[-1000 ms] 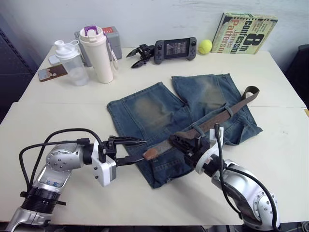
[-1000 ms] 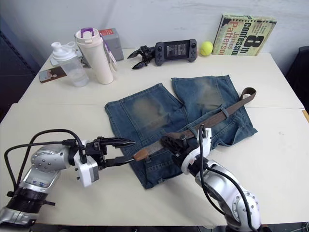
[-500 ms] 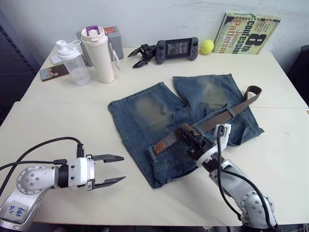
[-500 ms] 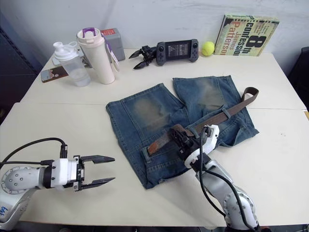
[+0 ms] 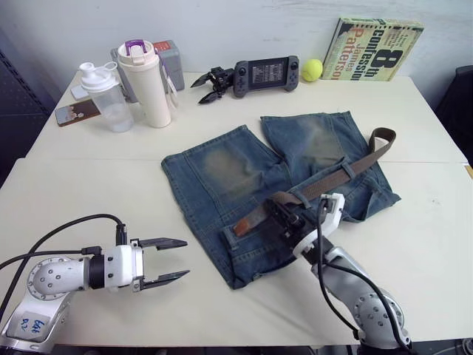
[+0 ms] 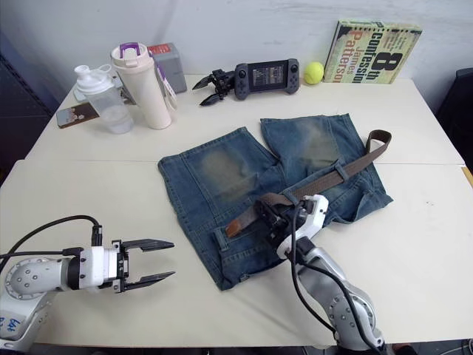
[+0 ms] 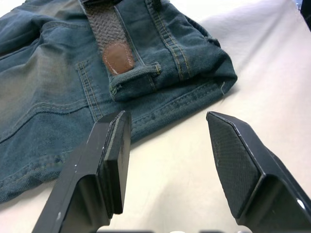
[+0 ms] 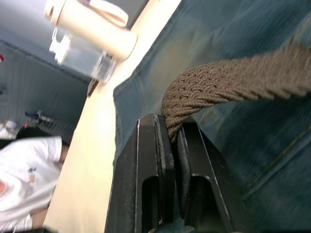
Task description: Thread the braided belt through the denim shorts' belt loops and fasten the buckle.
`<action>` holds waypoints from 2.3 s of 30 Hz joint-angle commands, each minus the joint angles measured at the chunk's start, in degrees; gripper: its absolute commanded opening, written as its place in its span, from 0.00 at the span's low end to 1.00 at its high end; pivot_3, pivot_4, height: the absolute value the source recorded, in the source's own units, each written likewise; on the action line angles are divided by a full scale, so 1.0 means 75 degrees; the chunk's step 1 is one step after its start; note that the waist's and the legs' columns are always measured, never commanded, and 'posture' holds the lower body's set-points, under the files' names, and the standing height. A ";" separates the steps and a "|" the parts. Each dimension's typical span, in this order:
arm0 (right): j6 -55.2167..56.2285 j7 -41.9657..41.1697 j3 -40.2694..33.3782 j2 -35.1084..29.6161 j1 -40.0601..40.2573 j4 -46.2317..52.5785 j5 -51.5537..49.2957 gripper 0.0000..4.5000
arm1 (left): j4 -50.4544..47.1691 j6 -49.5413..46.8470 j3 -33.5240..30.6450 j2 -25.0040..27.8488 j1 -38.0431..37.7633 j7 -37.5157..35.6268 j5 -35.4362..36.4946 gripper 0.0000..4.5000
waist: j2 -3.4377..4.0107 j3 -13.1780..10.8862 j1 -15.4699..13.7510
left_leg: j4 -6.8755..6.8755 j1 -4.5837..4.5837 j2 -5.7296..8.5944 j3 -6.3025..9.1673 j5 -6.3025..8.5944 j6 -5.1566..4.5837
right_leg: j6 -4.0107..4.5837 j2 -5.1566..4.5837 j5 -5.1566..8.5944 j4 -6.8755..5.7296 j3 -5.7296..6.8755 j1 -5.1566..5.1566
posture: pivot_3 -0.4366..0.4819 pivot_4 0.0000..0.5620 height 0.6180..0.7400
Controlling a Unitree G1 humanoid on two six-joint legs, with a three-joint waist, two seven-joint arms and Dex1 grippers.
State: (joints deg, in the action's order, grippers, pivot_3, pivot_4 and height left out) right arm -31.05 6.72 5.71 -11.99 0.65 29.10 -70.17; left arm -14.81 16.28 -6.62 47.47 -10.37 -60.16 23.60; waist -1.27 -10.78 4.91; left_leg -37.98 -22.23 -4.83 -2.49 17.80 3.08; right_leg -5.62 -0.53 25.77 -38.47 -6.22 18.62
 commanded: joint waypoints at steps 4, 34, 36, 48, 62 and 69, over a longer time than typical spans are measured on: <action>-0.0401 -0.0273 0.0402 0.0253 -0.0003 0.0181 0.0313 0.00 | -0.0090 0.0186 -0.0280 -0.0038 -0.0081 -0.0106 -0.0035 0.61 | 0.0000 0.0000 0.0008 | 0.0000 0.0001 0.0000 -0.0002 0.0000 0.0000 | 0.0000 -0.0001 0.0000 -0.0001 -0.0002 0.0000 | 0.48 0.27 0.99; -0.2874 -0.0007 0.0054 0.1195 -0.0737 -0.1231 0.0604 0.00 | 0.3886 0.6631 0.1060 -0.1579 0.2370 0.1729 -0.4102 0.61 | -0.0095 0.0064 0.0186 | 0.0025 0.0040 -0.0047 -0.0044 -0.0005 0.0013 | 0.0021 0.0016 -0.0012 -0.0010 -0.0007 -0.0001 | 0.48 0.27 0.99; -0.2880 0.0004 0.0028 0.1236 -0.0729 -0.1226 0.0594 0.00 | 0.3818 0.6524 0.1142 -0.1589 0.2458 0.1946 -0.4200 0.61 | -0.0095 0.0064 0.0179 | 0.0025 0.0040 -0.0047 -0.0044 -0.0005 0.0013 | 0.0022 0.0015 -0.0012 -0.0010 -0.0006 -0.0001 | 0.48 0.27 0.99; -0.3056 0.0077 -0.0036 0.1380 -0.0671 -0.1150 0.0633 0.00 | 0.2945 0.5883 0.1652 -0.1289 0.2706 0.2527 -0.4060 0.33 | -0.0093 0.0063 0.0179 | 0.0032 0.0040 -0.0048 -0.0046 -0.0006 0.0015 | 0.0021 0.0016 -0.0012 -0.0009 -0.0004 0.0000 | 0.48 0.27 0.99; -0.3147 0.0588 -0.0753 0.1557 -0.0707 -0.1171 0.0021 0.25 | 0.3071 0.6148 0.1841 -0.0788 0.2602 0.2869 -0.4366 0.00 | -0.0087 0.0059 0.0171 | 0.0037 0.0040 -0.0047 -0.0046 -0.0007 0.0016 | 0.0021 0.0016 -0.0012 -0.0005 -0.0005 0.0000 | 0.48 0.27 0.99; -0.3276 0.1273 -0.1548 0.0570 -0.0396 -0.0117 -0.2095 0.87 | 0.3458 0.6399 0.1945 -0.0567 0.2739 0.3028 -0.4415 0.00 | -0.0053 0.0038 0.0109 | 0.0038 0.0029 -0.0038 -0.0051 -0.0006 0.0014 | 0.0021 0.0005 -0.0012 0.0008 -0.0006 0.0001 | 0.48 0.27 0.99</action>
State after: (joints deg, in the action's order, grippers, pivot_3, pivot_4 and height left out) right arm -55.07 14.39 -3.33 -5.23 -3.62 25.44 -81.48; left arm 10.52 63.55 7.92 42.30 10.00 -38.29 -9.56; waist -1.67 -10.49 5.73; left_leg -37.73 -22.05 -5.11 -2.86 17.76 3.17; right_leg -5.46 -0.51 25.68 -38.39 -6.25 18.63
